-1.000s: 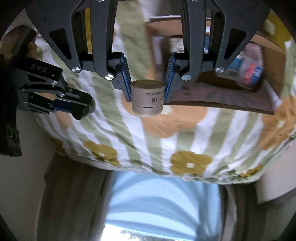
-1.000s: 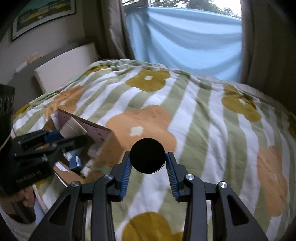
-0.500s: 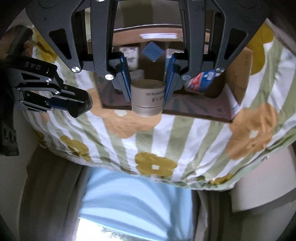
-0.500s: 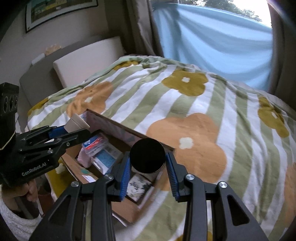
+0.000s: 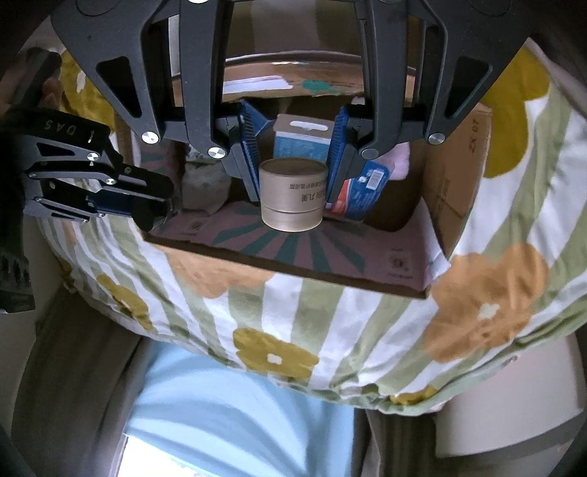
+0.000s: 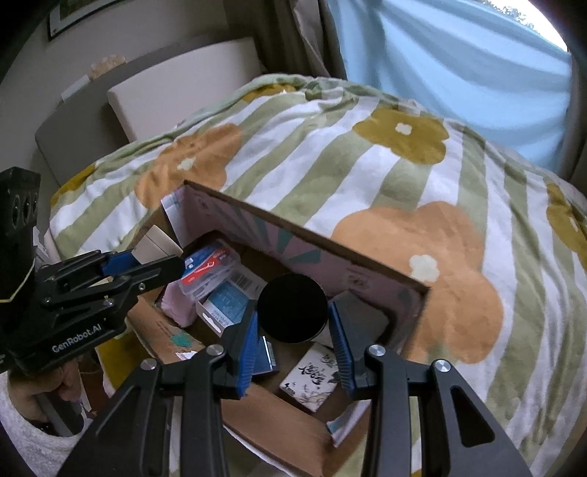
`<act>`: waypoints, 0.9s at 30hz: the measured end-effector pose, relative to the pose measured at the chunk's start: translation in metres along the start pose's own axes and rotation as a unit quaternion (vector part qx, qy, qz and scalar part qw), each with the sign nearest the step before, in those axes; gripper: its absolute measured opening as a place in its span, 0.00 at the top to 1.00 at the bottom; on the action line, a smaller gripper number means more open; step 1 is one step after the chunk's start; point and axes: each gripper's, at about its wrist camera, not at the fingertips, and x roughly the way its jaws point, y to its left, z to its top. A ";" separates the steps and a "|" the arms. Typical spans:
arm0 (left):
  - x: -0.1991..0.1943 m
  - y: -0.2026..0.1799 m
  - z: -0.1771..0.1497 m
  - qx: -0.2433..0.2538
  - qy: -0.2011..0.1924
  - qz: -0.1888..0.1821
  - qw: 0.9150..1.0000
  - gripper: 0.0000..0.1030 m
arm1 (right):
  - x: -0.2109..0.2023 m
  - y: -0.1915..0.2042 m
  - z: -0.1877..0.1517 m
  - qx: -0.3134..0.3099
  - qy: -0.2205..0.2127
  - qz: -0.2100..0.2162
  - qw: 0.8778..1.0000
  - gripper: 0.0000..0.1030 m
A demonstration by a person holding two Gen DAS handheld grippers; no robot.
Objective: Organize objects
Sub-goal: 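Carry the beige jar and black jar over the cardboard box with both grippers, then open both grippers to drop the two jars into the box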
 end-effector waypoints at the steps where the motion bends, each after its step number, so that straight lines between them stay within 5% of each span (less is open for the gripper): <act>1: 0.002 0.003 -0.002 -0.001 0.003 -0.002 1.000 0.70 | 0.005 0.002 0.000 0.001 0.005 0.000 1.000 0.66; 24: 0.018 0.013 0.002 0.010 0.024 -0.007 1.000 0.68 | 0.033 0.000 0.008 0.026 0.039 -0.010 0.999 0.64; 25: 0.018 0.013 0.002 0.010 0.027 -0.007 1.000 0.60 | 0.035 0.000 0.009 0.031 0.044 -0.011 0.998 0.54; 26: 0.019 0.013 0.002 0.011 0.031 -0.005 0.999 0.33 | 0.036 -0.002 0.010 0.039 0.049 -0.013 0.998 0.37; 27: 0.020 0.013 0.001 0.012 0.036 0.000 0.999 0.22 | 0.036 -0.005 0.011 0.049 0.044 -0.018 0.998 0.27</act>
